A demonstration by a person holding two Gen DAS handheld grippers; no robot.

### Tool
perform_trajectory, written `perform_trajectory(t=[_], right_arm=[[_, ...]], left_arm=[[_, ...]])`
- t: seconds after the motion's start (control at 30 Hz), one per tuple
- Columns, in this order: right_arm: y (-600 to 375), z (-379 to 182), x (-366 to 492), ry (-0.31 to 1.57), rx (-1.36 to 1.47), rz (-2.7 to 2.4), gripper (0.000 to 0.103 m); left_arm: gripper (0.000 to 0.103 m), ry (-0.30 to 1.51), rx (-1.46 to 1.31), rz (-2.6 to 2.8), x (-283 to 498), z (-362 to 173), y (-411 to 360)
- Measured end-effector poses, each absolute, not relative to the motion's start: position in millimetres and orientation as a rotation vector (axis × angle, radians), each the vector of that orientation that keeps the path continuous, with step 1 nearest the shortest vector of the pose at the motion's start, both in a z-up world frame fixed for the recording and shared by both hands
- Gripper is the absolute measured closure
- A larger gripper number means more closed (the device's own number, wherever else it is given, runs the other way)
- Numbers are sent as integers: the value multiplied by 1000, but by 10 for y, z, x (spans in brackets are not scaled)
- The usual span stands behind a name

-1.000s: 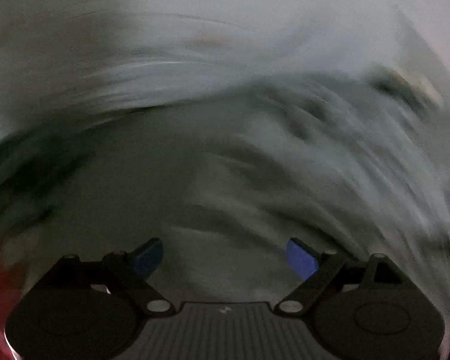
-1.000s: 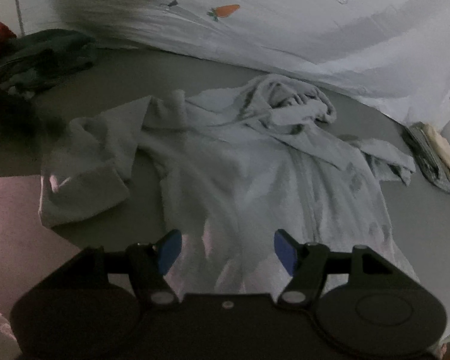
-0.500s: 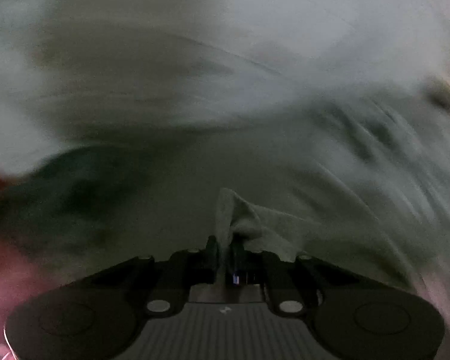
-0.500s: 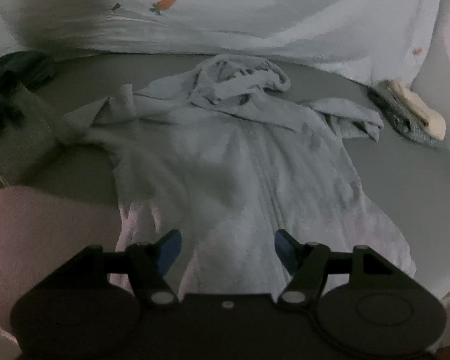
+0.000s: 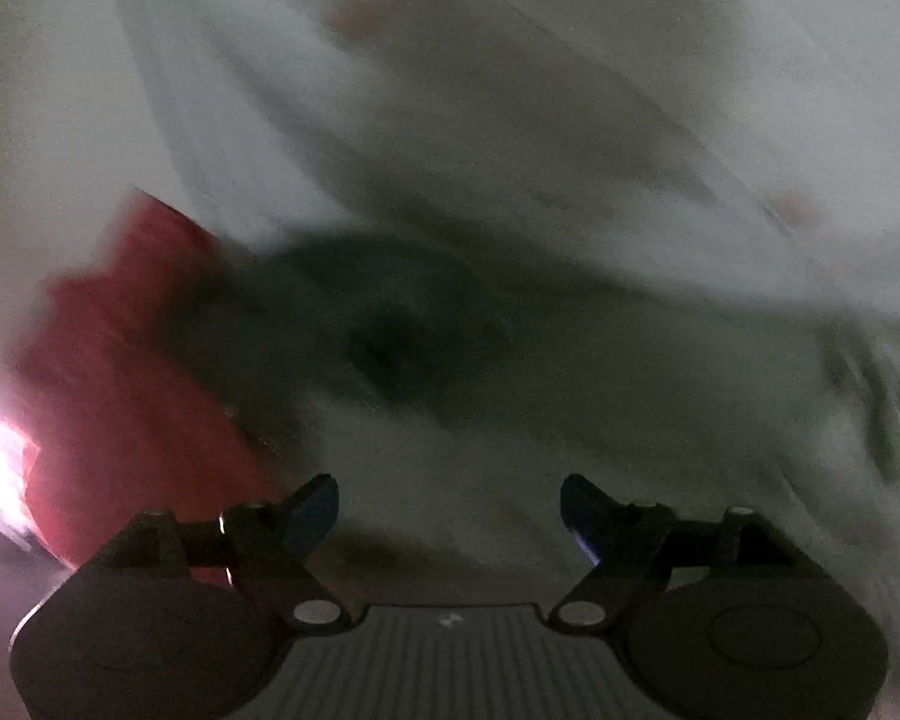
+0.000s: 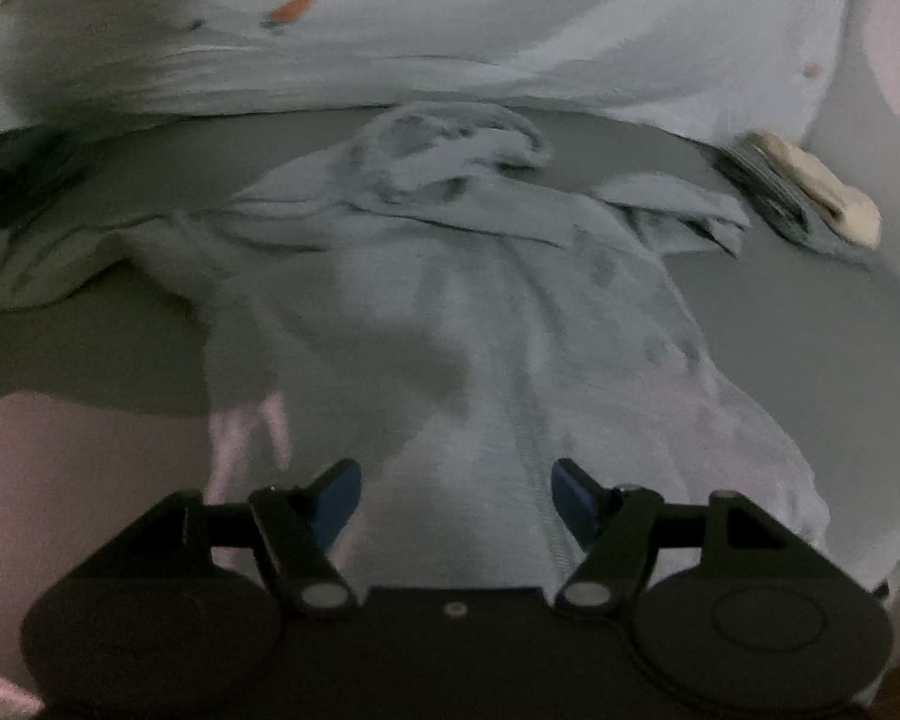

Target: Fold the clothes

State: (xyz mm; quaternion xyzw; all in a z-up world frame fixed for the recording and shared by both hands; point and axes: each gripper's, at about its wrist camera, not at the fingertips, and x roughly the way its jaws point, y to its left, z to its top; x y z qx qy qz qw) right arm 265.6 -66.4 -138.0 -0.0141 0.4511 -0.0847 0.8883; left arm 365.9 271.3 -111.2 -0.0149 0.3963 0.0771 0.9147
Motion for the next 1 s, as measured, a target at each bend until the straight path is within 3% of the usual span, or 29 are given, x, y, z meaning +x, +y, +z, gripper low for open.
perform_trajectory(t=[0.2,0.37,0.47,0.5,0.53,0.8,0.9,1.0], right_arm=[[-1167,-1411,2568,926,45,-274,27],[-1753,-1441,2588,868,85,-296,31],[-2171,-1459,2684,844,40,-303,50],[-2314,-1464,2720,835,26,-305,64],[-2476,-1477,2762,823,18,-307,72],[-3638,-1859,3499,856,-5,-230,68],[-3907,-1997,3850,843,-11,-179,51],[-4056,-2101,4218,811,-6,-112,51]], left_arm=[[21,1012,-123,-207,3329,-1485,1681],[12,970,54,-320,3196,-1453,947],[9,965,78,-318,3228,-1459,543],[9,963,87,-312,3254,-1490,388],[9,969,95,-305,3288,-1533,237],[8,1094,158,-159,3832,-1821,-798],[8,1132,221,-79,4024,-1940,-1053],[1,1127,286,-32,4137,-1967,-1199]])
